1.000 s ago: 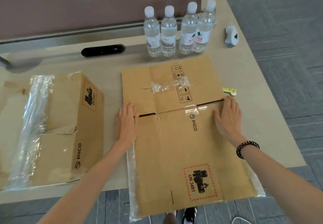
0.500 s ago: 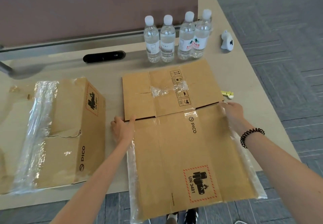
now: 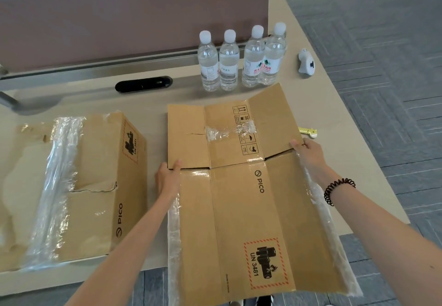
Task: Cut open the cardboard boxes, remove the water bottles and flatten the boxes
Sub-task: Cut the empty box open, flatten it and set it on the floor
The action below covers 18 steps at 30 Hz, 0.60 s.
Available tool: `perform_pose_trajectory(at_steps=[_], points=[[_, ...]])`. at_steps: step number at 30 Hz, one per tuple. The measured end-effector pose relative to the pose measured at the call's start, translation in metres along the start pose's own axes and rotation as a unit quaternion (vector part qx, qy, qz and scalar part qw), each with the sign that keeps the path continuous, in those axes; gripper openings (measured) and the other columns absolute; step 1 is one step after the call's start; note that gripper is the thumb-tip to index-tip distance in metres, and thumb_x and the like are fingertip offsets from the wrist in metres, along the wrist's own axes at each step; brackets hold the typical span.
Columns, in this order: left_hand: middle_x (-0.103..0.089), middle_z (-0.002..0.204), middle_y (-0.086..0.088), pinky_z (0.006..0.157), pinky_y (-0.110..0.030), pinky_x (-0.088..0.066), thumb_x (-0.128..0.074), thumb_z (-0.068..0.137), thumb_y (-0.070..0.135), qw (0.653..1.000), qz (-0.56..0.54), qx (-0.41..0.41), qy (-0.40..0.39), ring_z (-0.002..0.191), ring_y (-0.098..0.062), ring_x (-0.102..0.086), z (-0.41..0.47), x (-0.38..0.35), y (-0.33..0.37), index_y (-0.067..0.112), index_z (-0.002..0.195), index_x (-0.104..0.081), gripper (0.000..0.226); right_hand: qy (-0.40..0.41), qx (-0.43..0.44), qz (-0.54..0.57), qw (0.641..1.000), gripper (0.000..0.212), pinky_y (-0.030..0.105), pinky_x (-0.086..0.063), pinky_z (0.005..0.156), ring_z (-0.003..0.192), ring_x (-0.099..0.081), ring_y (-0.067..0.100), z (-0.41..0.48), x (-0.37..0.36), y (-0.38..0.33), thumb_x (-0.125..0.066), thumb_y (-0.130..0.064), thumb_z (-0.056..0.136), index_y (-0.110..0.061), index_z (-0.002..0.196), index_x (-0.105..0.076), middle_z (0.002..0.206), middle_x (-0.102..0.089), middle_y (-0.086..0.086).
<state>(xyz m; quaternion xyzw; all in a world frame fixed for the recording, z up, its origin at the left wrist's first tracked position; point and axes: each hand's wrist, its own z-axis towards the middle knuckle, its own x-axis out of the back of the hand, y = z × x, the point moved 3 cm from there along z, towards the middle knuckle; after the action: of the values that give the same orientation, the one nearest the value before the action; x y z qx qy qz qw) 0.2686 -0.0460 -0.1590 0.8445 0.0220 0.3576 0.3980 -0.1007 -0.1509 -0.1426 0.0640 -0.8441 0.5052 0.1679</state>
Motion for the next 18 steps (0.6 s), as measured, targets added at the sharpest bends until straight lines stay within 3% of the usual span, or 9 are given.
perform_pose_trajectory(at_steps=[5,6,8,10,12,15,18], points=[[-0.045,0.145,-0.020,0.107,-0.047,-0.036,-0.048,0.101,0.039,0.999,-0.006,-0.036,0.023,0.133,-0.036,-0.043,-0.021,0.014,0.016,-0.002,0.146,-0.034,0.062,0.010,0.044,0.001,0.999,0.015,0.030,-0.046,0.062,0.070,-0.056,0.014,-0.017,0.003,-0.011,-0.055,-0.024,0.097,-0.013,0.096,-0.065,0.083,-0.062,-0.003],[-0.050,0.140,-0.019,0.101,-0.047,-0.040,-0.048,0.102,0.038,0.999,0.001,-0.044,0.032,0.129,-0.036,-0.047,-0.027,0.017,0.021,-0.002,0.141,-0.039,0.057,0.013,0.050,0.002,0.999,0.015,0.030,-0.044,0.060,0.068,-0.054,0.014,-0.021,0.006,-0.015,-0.055,-0.025,0.097,-0.014,0.094,-0.064,0.082,-0.061,-0.002],[-0.061,0.111,-0.013,0.075,-0.039,-0.047,-0.048,0.102,0.039,0.996,0.023,-0.069,0.048,0.105,-0.034,-0.059,-0.036,0.022,0.032,0.002,0.118,-0.051,0.040,0.020,0.058,-0.002,0.998,0.019,0.031,-0.043,0.059,0.065,-0.052,0.016,-0.026,0.016,-0.022,-0.056,-0.027,0.097,-0.013,0.084,-0.062,0.077,-0.059,0.000],[-0.056,0.085,-0.006,0.061,-0.033,-0.040,-0.048,0.101,0.039,0.992,0.044,-0.100,0.063,0.085,-0.030,-0.059,-0.047,0.027,0.046,0.005,0.099,-0.048,0.034,0.030,0.067,-0.006,0.997,0.028,0.038,-0.045,0.061,0.065,-0.050,0.020,-0.031,0.029,-0.029,-0.057,-0.029,0.095,-0.004,0.082,-0.059,0.074,-0.056,0.005],[-0.056,0.084,-0.009,0.064,-0.037,-0.046,-0.048,0.101,0.040,0.988,0.059,-0.119,0.083,0.078,-0.030,-0.058,-0.057,0.029,0.061,0.005,0.096,-0.047,0.036,0.032,0.079,-0.011,0.996,0.032,0.035,-0.041,0.061,0.066,-0.047,0.022,-0.037,0.045,-0.039,-0.057,-0.029,0.096,0.000,0.083,-0.056,0.073,-0.053,0.008],[-0.057,0.086,-0.012,0.071,-0.044,-0.051,-0.046,0.101,0.044,0.982,0.068,-0.141,0.108,0.077,-0.030,-0.057,-0.084,0.022,0.089,0.003,0.097,-0.049,0.041,0.036,0.099,-0.006,0.994,0.030,0.031,-0.033,0.057,0.064,-0.043,0.020,-0.045,0.084,-0.052,-0.055,-0.028,0.097,-0.009,0.076,-0.049,0.070,-0.048,0.004],[-0.060,0.090,-0.010,0.075,-0.044,-0.051,-0.045,0.101,0.044,0.980,0.053,-0.161,0.106,0.083,-0.032,-0.058,-0.117,0.003,0.121,0.003,0.100,-0.055,0.042,0.052,0.108,0.004,0.993,0.028,0.032,-0.035,0.059,0.066,-0.044,0.019,-0.049,0.138,-0.058,-0.055,-0.029,0.098,-0.005,0.083,-0.055,0.073,-0.048,0.005]])
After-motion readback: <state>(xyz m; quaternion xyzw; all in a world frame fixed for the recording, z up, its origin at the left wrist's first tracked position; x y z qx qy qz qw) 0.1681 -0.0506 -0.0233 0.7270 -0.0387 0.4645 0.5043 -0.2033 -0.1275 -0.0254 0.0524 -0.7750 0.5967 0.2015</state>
